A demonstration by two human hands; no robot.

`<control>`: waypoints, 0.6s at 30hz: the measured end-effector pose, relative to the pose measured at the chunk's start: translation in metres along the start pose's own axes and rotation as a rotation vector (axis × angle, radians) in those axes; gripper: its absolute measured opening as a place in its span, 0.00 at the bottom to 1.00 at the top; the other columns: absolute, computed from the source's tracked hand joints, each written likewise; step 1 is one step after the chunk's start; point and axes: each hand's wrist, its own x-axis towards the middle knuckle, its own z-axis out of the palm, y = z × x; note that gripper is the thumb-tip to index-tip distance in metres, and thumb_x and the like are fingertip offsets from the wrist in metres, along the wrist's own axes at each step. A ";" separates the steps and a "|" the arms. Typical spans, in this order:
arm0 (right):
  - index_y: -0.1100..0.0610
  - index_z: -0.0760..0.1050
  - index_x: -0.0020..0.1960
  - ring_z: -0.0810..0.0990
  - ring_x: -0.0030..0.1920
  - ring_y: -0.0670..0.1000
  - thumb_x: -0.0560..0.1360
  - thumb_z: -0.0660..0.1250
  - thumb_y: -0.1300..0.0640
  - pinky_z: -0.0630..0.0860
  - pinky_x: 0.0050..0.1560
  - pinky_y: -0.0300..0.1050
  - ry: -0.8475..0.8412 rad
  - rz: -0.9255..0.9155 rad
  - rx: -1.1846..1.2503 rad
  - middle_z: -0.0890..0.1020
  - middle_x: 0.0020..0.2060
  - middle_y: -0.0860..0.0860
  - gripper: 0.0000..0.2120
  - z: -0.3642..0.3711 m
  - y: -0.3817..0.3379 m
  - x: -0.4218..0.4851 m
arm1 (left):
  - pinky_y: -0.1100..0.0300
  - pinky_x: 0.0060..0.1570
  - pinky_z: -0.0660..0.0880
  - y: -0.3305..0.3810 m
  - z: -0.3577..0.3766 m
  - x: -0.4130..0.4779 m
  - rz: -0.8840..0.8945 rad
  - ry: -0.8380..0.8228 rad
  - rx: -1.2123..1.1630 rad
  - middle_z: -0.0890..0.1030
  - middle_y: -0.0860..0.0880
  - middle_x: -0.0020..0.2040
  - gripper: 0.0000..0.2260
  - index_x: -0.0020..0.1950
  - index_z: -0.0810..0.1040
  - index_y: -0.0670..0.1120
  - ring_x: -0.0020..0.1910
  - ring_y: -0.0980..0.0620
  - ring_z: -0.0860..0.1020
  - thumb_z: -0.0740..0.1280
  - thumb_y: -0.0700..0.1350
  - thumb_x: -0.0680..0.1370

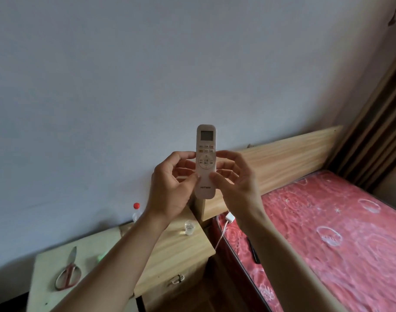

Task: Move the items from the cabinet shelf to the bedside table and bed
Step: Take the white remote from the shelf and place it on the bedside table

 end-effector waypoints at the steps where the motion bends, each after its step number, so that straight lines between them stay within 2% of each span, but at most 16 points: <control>1: 0.55 0.77 0.60 0.82 0.46 0.49 0.74 0.70 0.70 0.82 0.46 0.39 -0.012 0.004 0.006 0.83 0.48 0.57 0.18 0.002 0.009 0.013 | 0.53 0.47 0.84 -0.009 0.003 0.011 -0.003 0.011 0.014 0.85 0.53 0.50 0.15 0.59 0.81 0.49 0.48 0.52 0.84 0.75 0.40 0.74; 5: 0.54 0.78 0.59 0.82 0.47 0.50 0.73 0.71 0.71 0.83 0.48 0.43 -0.032 0.029 -0.007 0.83 0.44 0.52 0.19 0.004 0.045 0.067 | 0.51 0.45 0.84 -0.048 0.019 0.056 -0.059 0.061 0.044 0.85 0.52 0.48 0.16 0.58 0.81 0.48 0.44 0.50 0.84 0.74 0.35 0.73; 9: 0.53 0.78 0.59 0.84 0.49 0.54 0.74 0.71 0.70 0.84 0.50 0.48 -0.089 0.078 -0.014 0.84 0.46 0.53 0.18 0.007 0.082 0.126 | 0.56 0.43 0.83 -0.086 0.038 0.101 -0.116 0.116 0.049 0.85 0.51 0.48 0.16 0.58 0.81 0.48 0.43 0.51 0.83 0.73 0.34 0.73; 14: 0.52 0.79 0.57 0.82 0.42 0.46 0.73 0.71 0.71 0.84 0.46 0.46 -0.165 0.133 -0.004 0.83 0.43 0.49 0.19 0.027 0.130 0.171 | 0.60 0.41 0.81 -0.138 0.036 0.131 -0.201 0.170 0.055 0.85 0.51 0.47 0.16 0.58 0.81 0.48 0.42 0.51 0.83 0.73 0.33 0.73; 16: 0.51 0.79 0.56 0.84 0.43 0.50 0.73 0.71 0.71 0.85 0.48 0.52 -0.195 0.163 -0.013 0.84 0.43 0.51 0.19 0.038 0.153 0.178 | 0.58 0.42 0.82 -0.161 0.031 0.134 -0.243 0.190 0.054 0.85 0.51 0.46 0.17 0.57 0.82 0.49 0.42 0.51 0.83 0.74 0.34 0.72; 18: 0.50 0.79 0.56 0.84 0.46 0.57 0.73 0.71 0.71 0.84 0.50 0.60 -0.228 0.191 -0.025 0.84 0.43 0.52 0.19 0.051 0.178 0.181 | 0.60 0.41 0.81 -0.186 0.026 0.132 -0.289 0.213 0.037 0.85 0.51 0.46 0.17 0.57 0.82 0.49 0.41 0.54 0.83 0.74 0.34 0.72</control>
